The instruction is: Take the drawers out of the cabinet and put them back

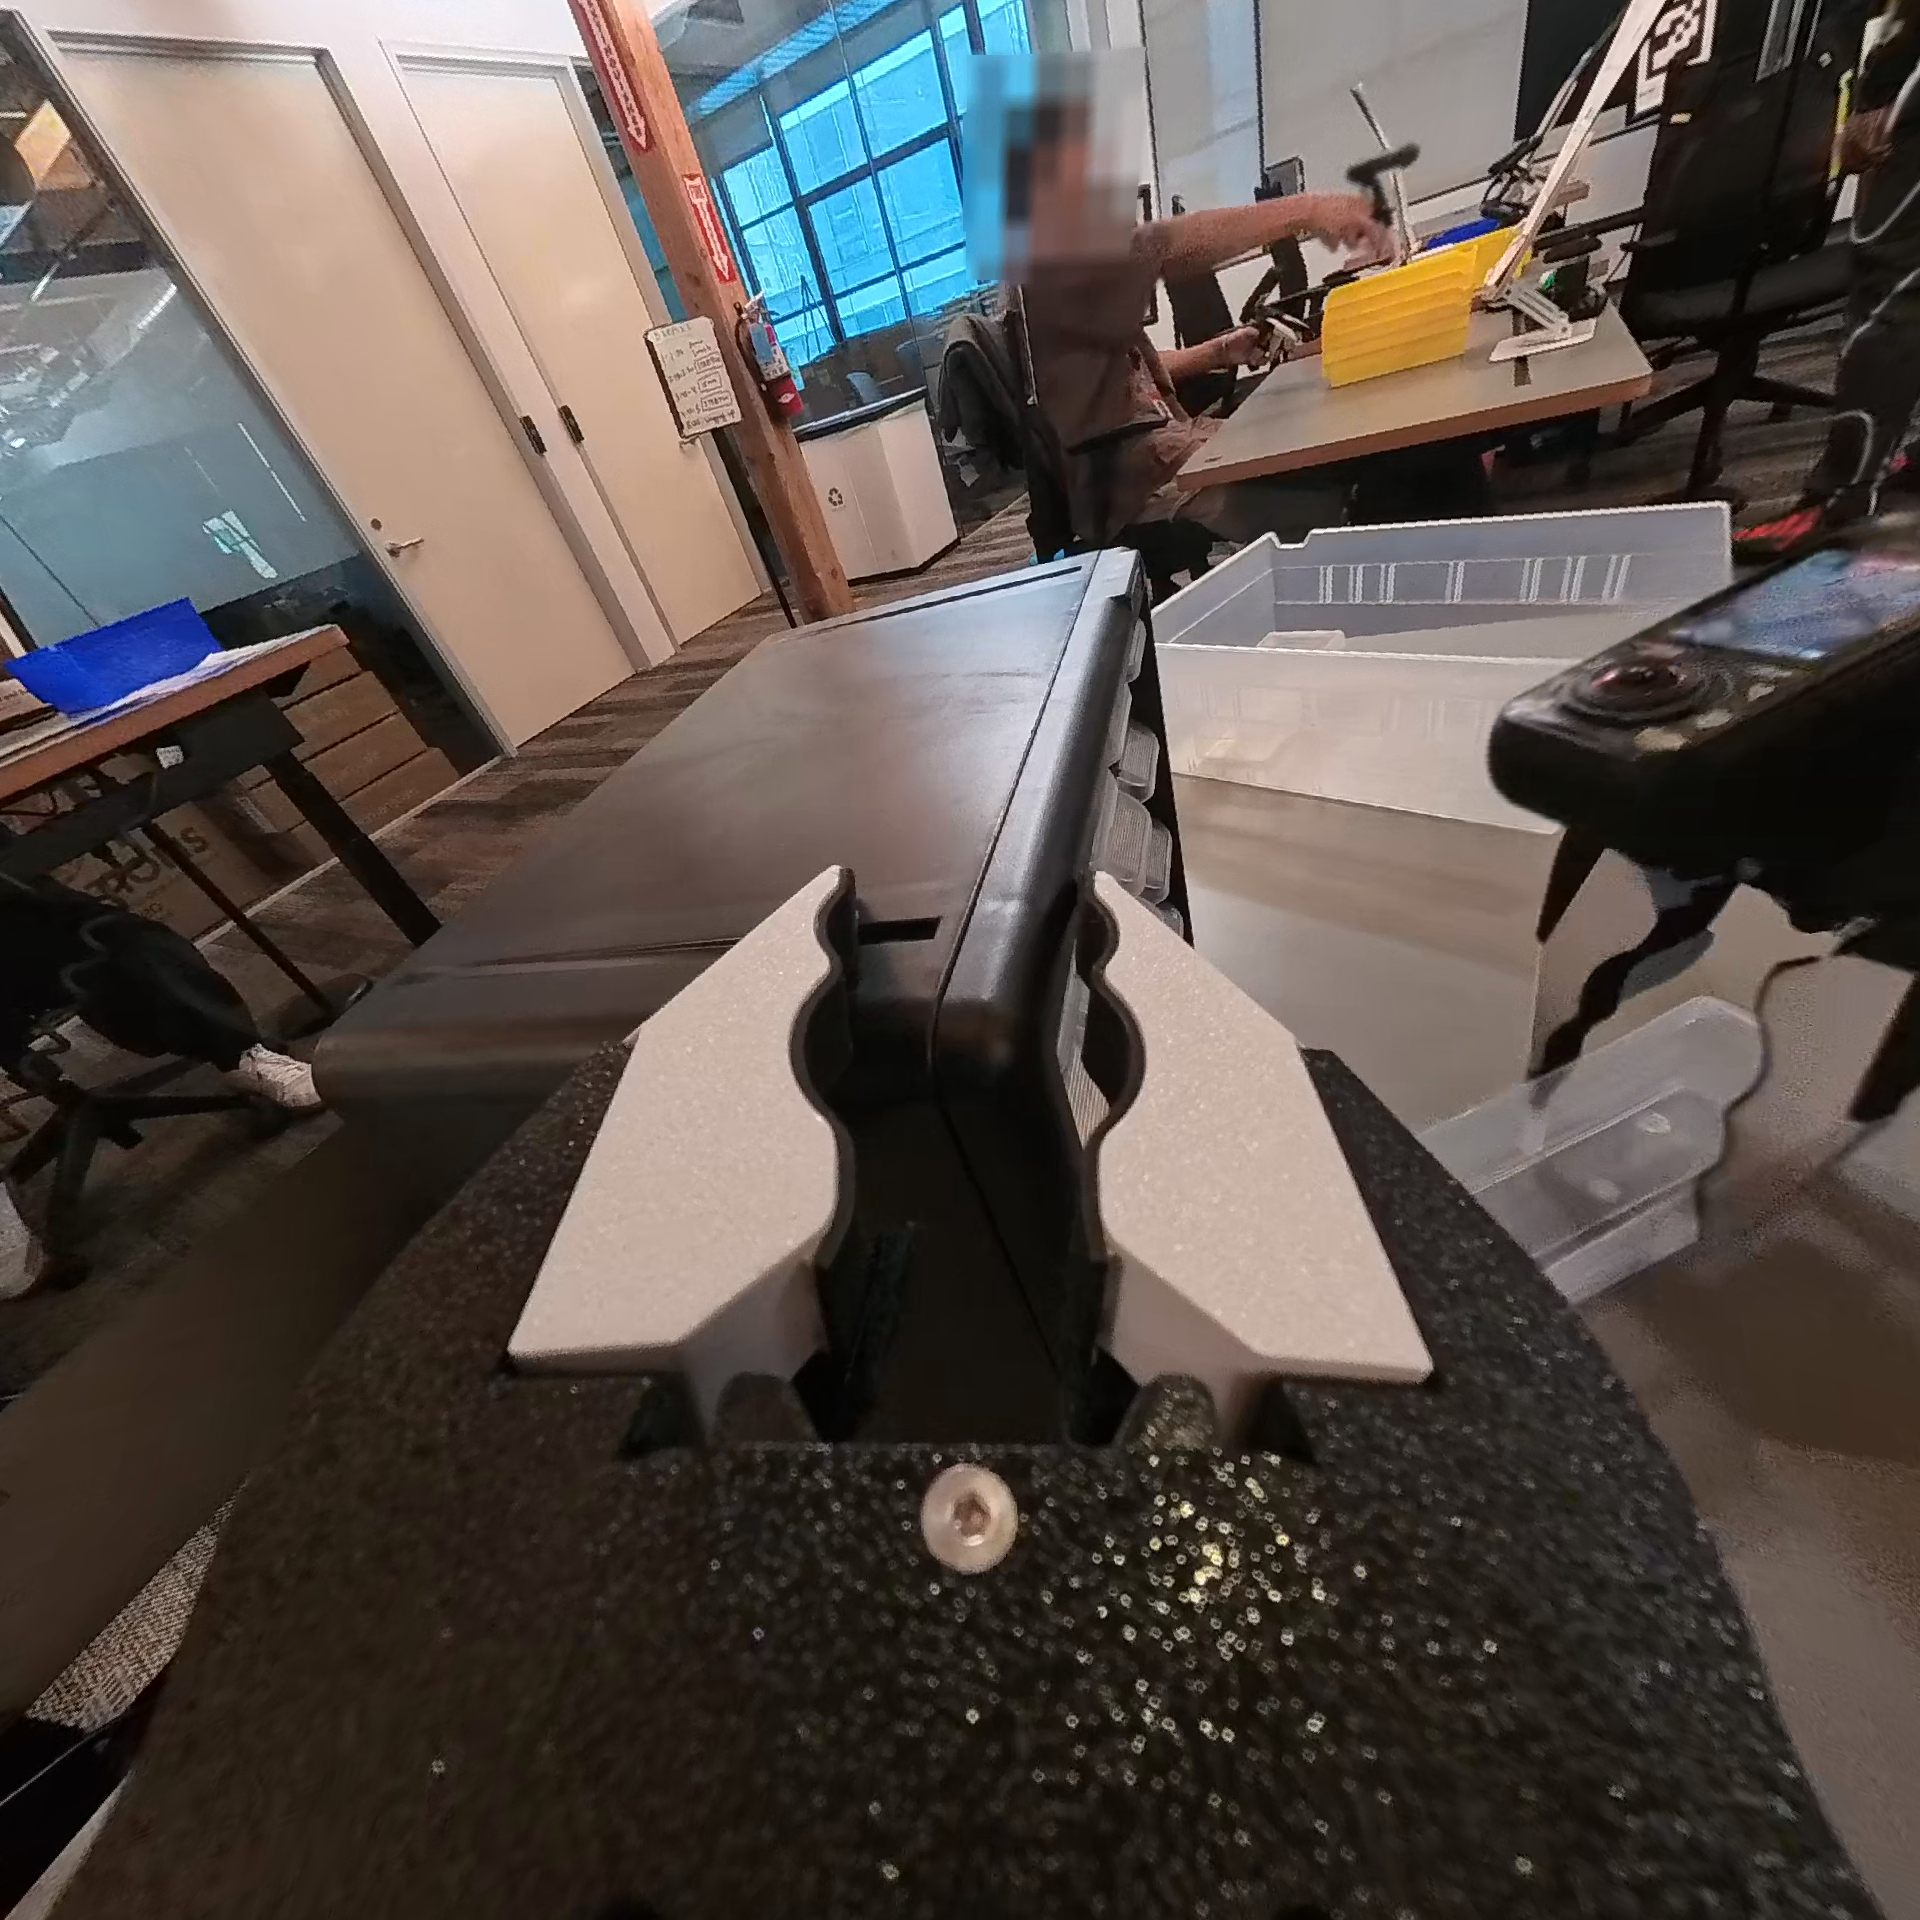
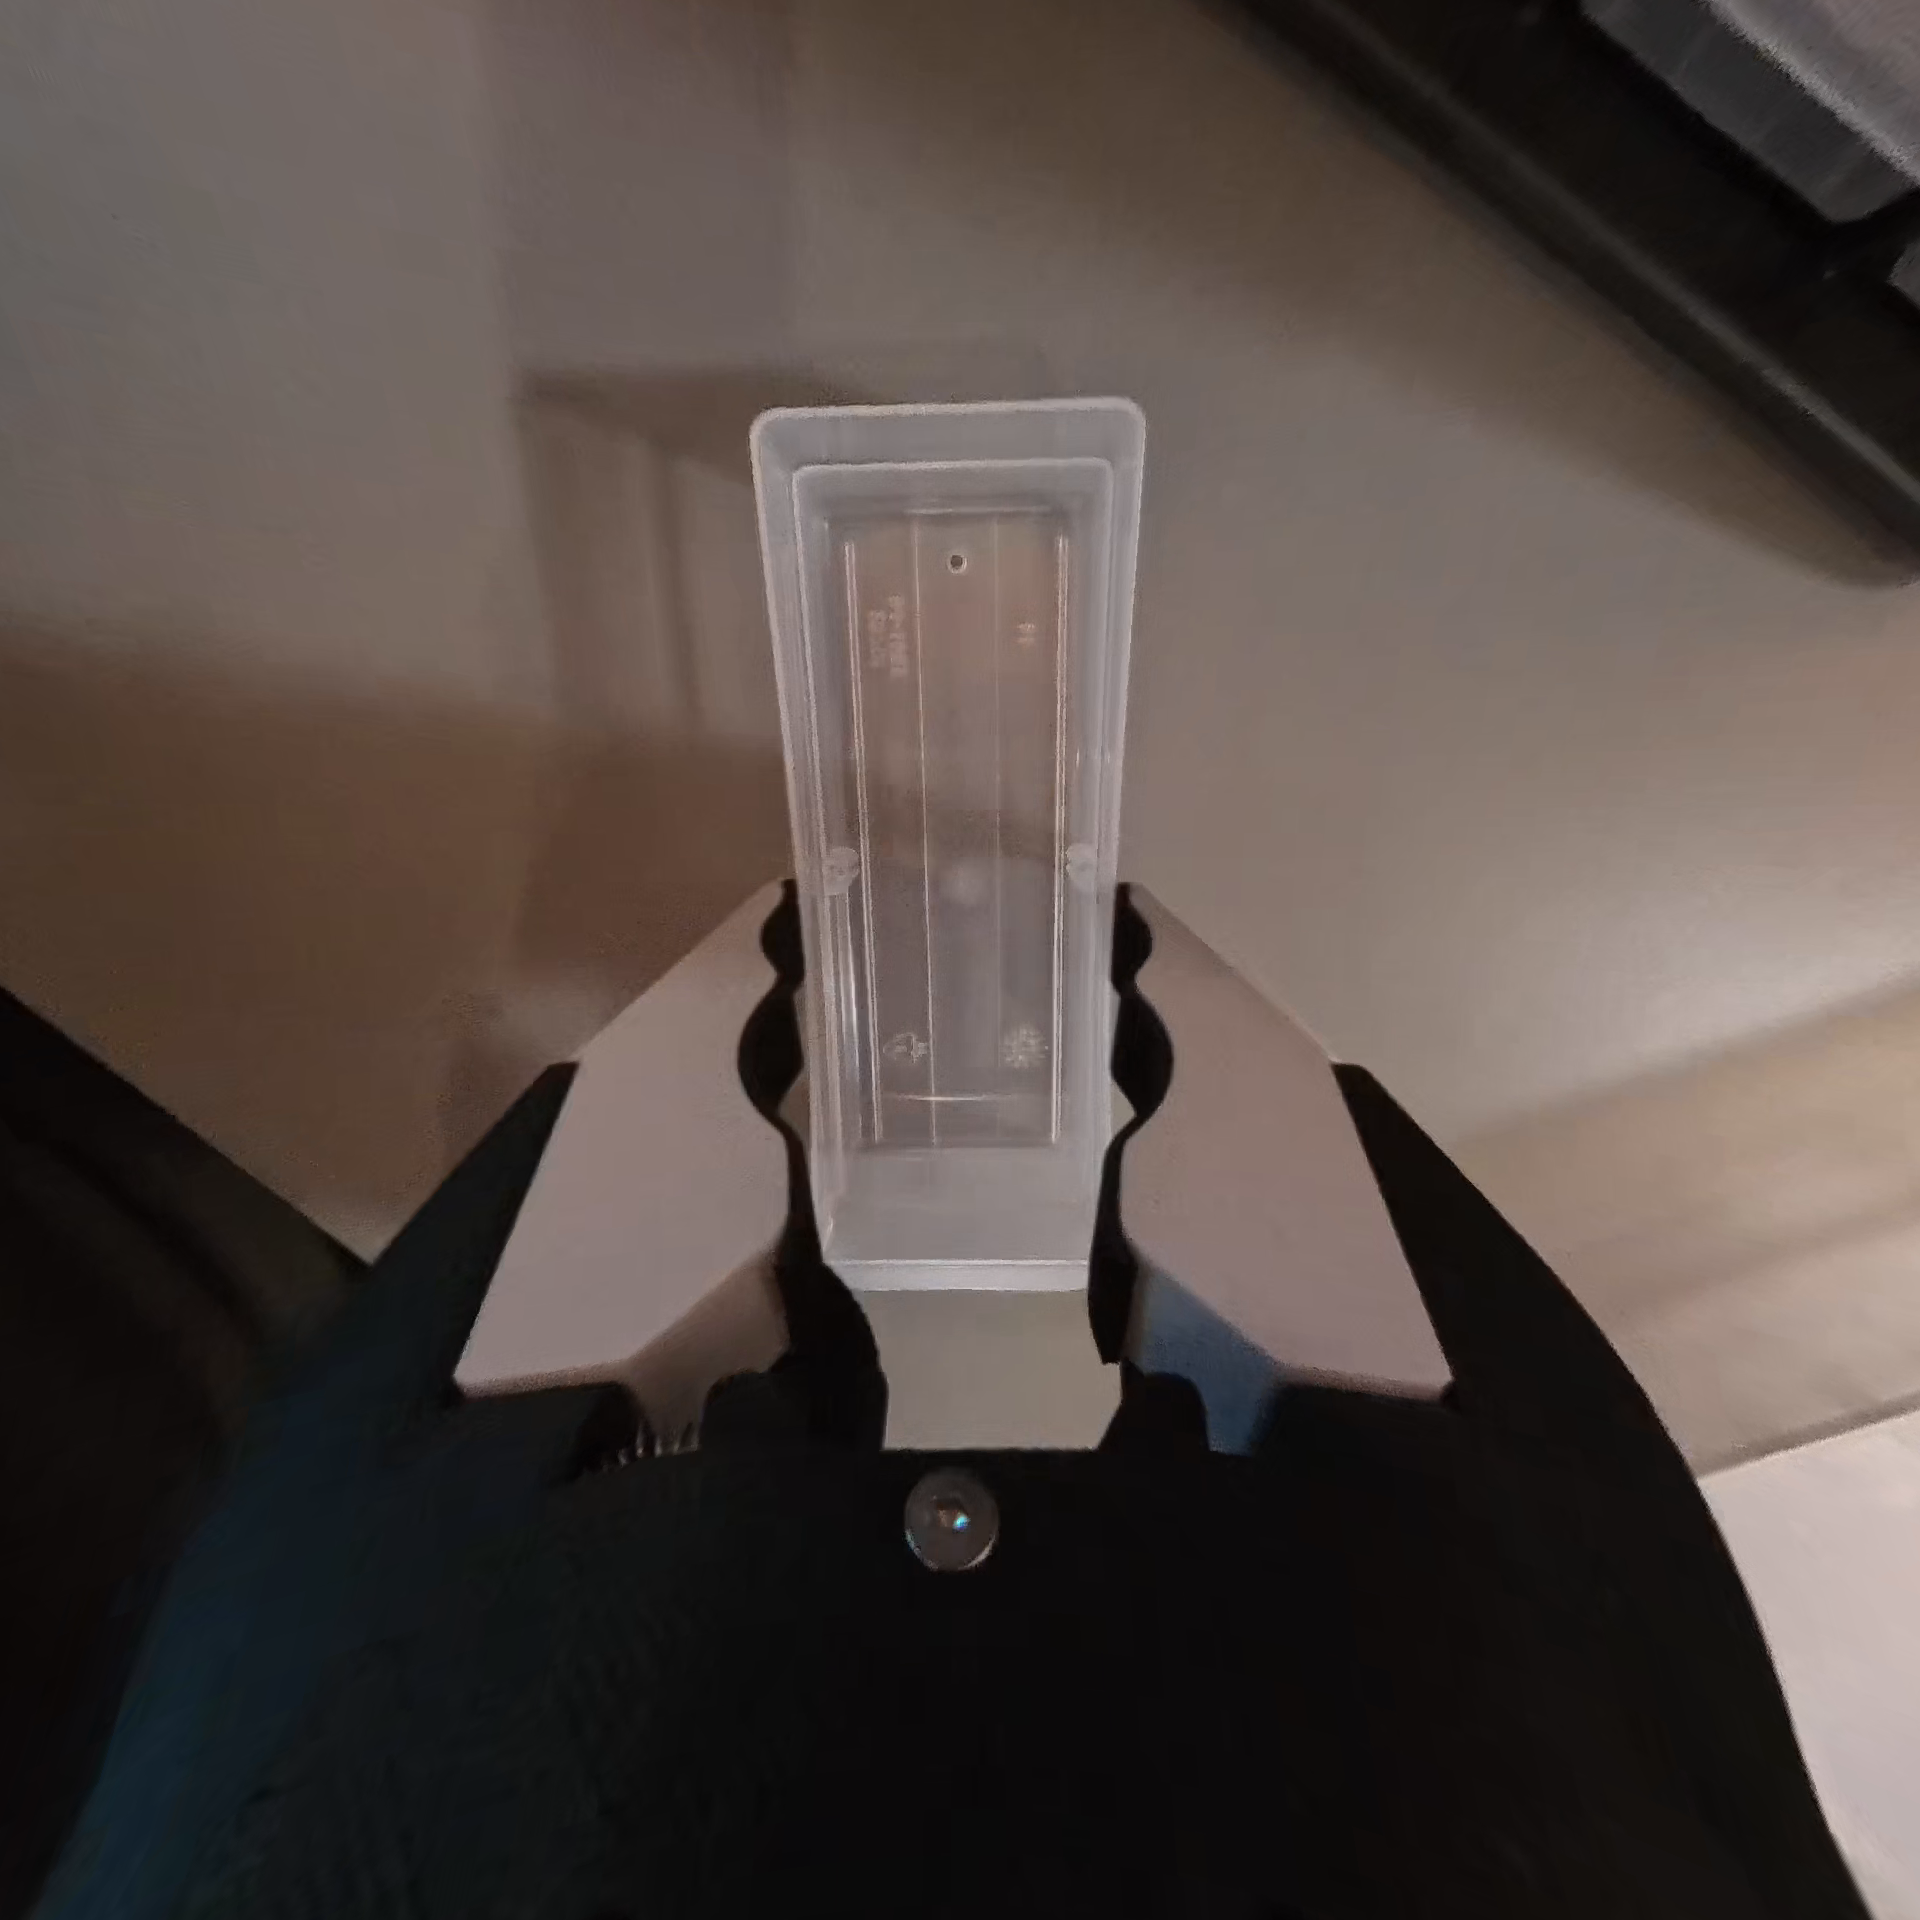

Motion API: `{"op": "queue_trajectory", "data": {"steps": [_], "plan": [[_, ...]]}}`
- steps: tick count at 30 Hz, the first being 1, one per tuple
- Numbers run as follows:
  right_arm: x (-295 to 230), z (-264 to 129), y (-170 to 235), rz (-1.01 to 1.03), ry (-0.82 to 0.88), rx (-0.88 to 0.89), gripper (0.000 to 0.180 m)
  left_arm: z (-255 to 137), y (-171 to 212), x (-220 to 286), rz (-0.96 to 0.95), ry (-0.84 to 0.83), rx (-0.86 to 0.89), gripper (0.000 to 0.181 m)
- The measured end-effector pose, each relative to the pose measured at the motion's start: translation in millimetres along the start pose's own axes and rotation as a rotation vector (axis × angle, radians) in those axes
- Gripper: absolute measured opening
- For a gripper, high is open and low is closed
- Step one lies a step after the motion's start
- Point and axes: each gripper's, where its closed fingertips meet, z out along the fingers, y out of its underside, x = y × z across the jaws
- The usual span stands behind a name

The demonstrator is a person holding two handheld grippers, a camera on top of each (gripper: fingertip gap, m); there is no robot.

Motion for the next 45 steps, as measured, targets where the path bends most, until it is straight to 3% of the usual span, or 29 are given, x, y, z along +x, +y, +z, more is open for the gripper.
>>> {"op": "queue_trajectory", "data": {"steps": [3,6,11,14,18,22,29,36,45], "plan": [[-3.1,-5.1,-0.8,-0.071,-0.024,-0.006,0.053,0.0,0.1,-0.1,-0.001,0.001,0.001,0.041],[11.7,-38.6,4.6,-0.161,0.001,0.024,0.052,-0.1,0.3,-0.2,-0.005,0.005,0.004,0.041],[143.1,-158.1,26.4,-0.246,0.405,0.034,0.051,-0.2,0.4,-0.5,-0.013,0.008,0.01,0.041],[221.2,-198.3,72.0,-0.284,0.485,-0.139,0.052,0.0,0.6,-0.6,-0.019,0.009,0.007,0.041],[290.9,-175.0,136.1,-0.266,0.38,-0.352,0.051,0.1,0.6,-0.4,-0.02,0.006,-0.008,0.041],[314.9,-126.9,170.1,-0.32,0.23,-0.438,0.051,0.2,0.7,-0.4,-0.021,0.002,-0.018,0.041],[327.6,-81.0,162.4,-0.396,0.12,-0.347,0.051,0.5,0.6,0.2,-0.029,0.001,-0.028,0.041],[342.0,-72.3,161.8,-0.545,0.17,-0.394,0.057,0.5,0.7,0.2,-0.033,0.002,-0.028,0.041],[339.5,-74.5,159.8,-0.555,0.21,-0.412,0.062,0.3,0.7,0.5,-0.035,0.004,-0.026,0.041]]}}
